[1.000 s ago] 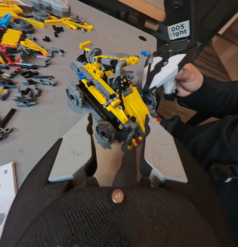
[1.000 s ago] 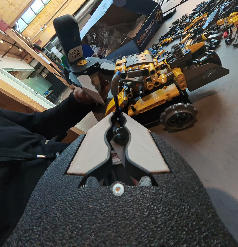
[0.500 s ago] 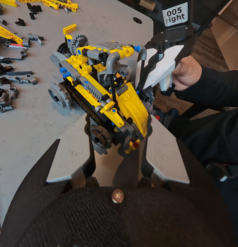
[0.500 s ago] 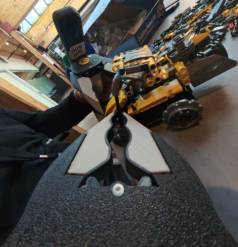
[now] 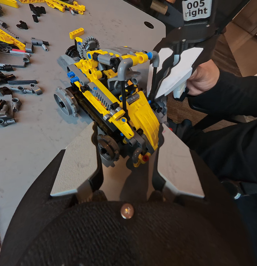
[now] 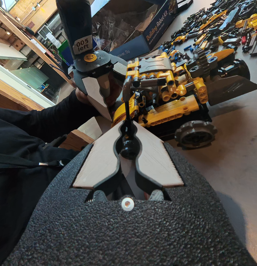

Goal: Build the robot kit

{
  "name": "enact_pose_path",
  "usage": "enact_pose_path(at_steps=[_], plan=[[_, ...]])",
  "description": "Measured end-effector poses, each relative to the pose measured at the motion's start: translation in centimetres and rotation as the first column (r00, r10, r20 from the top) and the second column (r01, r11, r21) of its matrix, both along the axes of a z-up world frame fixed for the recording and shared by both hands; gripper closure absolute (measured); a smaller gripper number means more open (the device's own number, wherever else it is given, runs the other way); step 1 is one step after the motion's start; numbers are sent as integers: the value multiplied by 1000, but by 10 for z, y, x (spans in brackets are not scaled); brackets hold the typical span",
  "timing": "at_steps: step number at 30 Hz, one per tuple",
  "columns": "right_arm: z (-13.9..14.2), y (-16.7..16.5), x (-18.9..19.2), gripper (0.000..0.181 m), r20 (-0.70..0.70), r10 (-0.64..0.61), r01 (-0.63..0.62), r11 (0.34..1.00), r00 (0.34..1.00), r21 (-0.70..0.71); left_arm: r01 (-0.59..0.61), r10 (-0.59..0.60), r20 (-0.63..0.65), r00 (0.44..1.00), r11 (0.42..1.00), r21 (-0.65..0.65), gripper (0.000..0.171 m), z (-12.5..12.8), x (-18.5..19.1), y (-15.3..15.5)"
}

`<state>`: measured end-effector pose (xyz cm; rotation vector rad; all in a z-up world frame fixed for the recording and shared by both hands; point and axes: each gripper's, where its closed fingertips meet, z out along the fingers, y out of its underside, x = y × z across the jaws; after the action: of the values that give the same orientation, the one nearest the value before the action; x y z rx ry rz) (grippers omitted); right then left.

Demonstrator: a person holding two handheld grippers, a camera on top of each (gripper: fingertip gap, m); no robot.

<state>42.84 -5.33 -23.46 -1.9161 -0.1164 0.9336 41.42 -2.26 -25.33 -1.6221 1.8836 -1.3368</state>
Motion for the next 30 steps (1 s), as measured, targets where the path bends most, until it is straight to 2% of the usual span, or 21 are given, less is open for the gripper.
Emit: enact_pose_path(at_steps=[8,15,19,23,25,28,30], plan=[[-1,2,2,175,82,3,-3,1000,997,-2,-12,12,-2,1000,1000,-4,90,-1,1,2],[-2,3,2,175,261,15,-24,999,965,34,-20,20,1,1000,1000,7,90,-1,2,1],[-2,4,2,174,423,29,-75,993,906,92,-24,24,1,1000,1000,13,89,-2,2,1],[-2,5,1,175,587,48,-154,979,808,133,-23,23,1,1000,1000,15,90,-2,2,1],[-2,6,1,174,580,75,-179,976,811,125,-26,26,1,1000,1000,16,90,-2,2,2],[-2,5,3,174,481,103,-176,978,871,110,-25,25,1,1000,1000,19,90,-2,3,1],[-1,6,4,174,484,98,-174,978,869,113,-26,26,0,1000,1000,15,91,-2,3,1]])
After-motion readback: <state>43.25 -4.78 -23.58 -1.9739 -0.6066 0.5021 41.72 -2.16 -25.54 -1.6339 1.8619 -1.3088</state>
